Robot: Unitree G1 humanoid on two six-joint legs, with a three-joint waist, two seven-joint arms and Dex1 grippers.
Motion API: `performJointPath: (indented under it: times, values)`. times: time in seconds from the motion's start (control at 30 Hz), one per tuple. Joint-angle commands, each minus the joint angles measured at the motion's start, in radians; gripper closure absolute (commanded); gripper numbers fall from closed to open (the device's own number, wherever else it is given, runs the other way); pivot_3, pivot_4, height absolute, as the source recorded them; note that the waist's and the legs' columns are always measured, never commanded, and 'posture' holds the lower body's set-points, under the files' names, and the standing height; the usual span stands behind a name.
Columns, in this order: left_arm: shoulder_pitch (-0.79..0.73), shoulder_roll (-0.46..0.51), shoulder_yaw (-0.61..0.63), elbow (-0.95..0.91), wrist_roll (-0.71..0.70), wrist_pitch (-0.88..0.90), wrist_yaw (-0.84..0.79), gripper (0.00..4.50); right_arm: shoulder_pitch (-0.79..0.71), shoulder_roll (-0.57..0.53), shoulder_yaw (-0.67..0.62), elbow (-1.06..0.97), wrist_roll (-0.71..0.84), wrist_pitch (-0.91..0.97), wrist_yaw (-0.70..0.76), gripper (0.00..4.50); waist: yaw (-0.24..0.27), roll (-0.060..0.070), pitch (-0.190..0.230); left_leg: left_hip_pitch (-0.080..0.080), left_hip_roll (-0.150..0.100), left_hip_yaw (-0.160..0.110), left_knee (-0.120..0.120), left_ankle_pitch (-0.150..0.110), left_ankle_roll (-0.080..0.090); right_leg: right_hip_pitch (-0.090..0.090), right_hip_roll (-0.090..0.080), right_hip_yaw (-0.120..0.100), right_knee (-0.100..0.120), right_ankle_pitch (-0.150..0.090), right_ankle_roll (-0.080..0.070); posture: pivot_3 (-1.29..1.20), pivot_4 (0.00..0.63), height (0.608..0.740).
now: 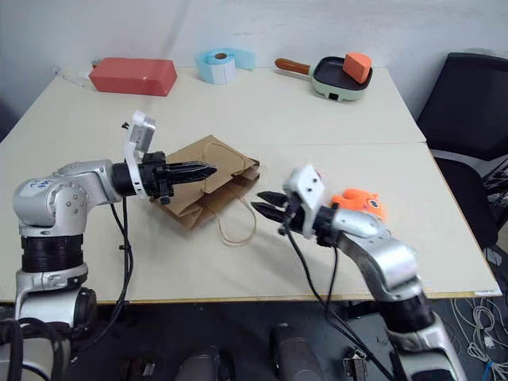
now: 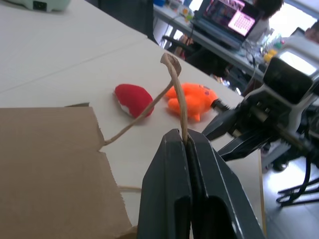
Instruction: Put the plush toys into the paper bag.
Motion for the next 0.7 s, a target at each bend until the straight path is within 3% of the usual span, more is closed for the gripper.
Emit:
performJointPath:
  times: [0.03, 0.37, 0.7]
  values:
    - [0.002, -0.036, 0.074, -0.095, -0.087, 0.034, 0.083, 4.50, -0.046, 0.069, 0.047, 0.089, -0.061, -0.063, -0.008, 4.48, 0.001, 0.000, 0.000, 0.000, 0.000, 0.000, 0.000, 0.000, 0.000, 0.000, 0.000, 0.000, 0.000, 0.000, 0.000, 0.00, 0.150, 0.740]
    - [0.101, -0.001, 0.123, -0.236, -0.259, 0.095, 0.129, 4.50, -0.164, 0.177, 0.105, 0.398, -0.194, -0.184, 0.062, 4.48, -0.011, 0.000, 0.000, 0.000, 0.000, -0.001, 0.000, 0.000, 0.000, 0.000, 0.000, -0.001, 0.000, 0.000, 0.000, 0.00, 0.150, 0.740]
    - [0.084, -0.027, 0.112, -0.225, -0.321, -0.006, 0.163, 4.50, -0.302, 0.135, 0.289, 0.588, -0.418, -0.384, 0.269, 4.48, -0.028, 0.000, 0.000, 0.000, 0.000, -0.002, 0.000, 0.001, -0.002, 0.000, -0.001, -0.002, 0.001, 0.000, 0.000, 0.00, 0.150, 0.740]
